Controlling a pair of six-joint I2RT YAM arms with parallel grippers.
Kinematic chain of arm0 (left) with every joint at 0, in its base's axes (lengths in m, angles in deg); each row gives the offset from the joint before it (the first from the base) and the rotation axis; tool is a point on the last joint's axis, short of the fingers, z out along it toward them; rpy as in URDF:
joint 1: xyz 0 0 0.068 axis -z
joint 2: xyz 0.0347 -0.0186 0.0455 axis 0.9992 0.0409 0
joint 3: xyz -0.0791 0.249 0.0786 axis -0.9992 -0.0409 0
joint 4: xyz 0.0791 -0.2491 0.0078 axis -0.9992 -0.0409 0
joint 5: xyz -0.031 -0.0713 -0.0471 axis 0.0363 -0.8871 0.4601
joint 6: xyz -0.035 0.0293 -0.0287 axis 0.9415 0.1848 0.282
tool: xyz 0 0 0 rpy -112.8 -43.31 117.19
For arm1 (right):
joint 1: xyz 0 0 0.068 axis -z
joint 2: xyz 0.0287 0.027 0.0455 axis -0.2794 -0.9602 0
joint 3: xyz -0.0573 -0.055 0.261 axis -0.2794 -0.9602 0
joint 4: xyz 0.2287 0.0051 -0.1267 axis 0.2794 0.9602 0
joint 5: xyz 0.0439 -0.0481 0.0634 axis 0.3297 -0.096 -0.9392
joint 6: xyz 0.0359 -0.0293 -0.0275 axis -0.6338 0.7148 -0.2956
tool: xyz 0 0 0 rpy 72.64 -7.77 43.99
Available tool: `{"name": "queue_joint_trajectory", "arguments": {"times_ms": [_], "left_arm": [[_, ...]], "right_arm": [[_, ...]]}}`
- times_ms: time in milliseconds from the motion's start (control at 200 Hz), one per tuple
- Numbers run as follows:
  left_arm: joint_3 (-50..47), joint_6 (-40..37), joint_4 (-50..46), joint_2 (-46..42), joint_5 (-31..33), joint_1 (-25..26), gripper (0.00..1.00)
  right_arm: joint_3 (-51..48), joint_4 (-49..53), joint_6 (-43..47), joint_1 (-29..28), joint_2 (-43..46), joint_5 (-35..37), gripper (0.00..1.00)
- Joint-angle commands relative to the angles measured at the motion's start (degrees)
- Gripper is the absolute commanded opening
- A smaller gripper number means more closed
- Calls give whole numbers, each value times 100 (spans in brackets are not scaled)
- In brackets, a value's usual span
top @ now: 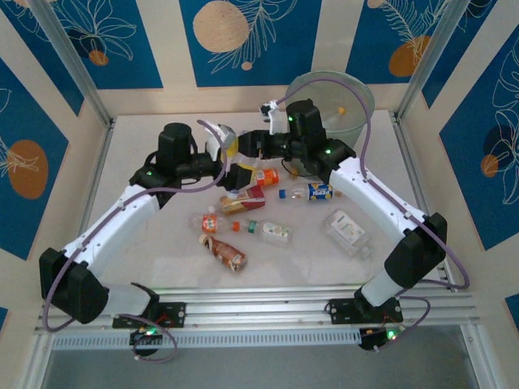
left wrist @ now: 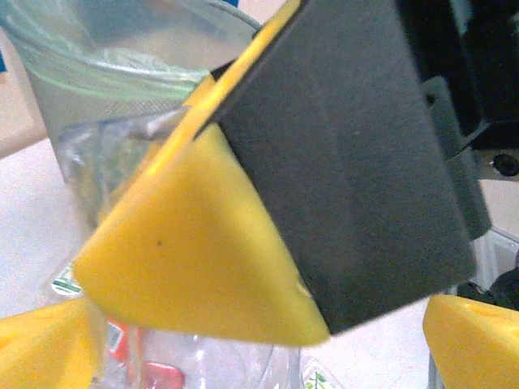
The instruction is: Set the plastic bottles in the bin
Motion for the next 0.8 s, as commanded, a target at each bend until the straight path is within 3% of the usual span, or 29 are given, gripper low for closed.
{"name": "queue_joint_trajectory", "arguments": {"times_ms": [0,390,635,795], "left_arm": [[-58,14,92,-415,340,64,99],[-516,427,-628,-1221,2428,62,100],[-650,522,-766,-1306,2653,53,99],[-675,539,-823,-1336,2670,56,100]], "right_arm": [[561,430,412,39,271,787,44],[2573,1261,1962,101,184,3829,43],[3329,1163,3142,251,-349,5753,43],[3648,1302,3039,576,-688,6054,43]]}}
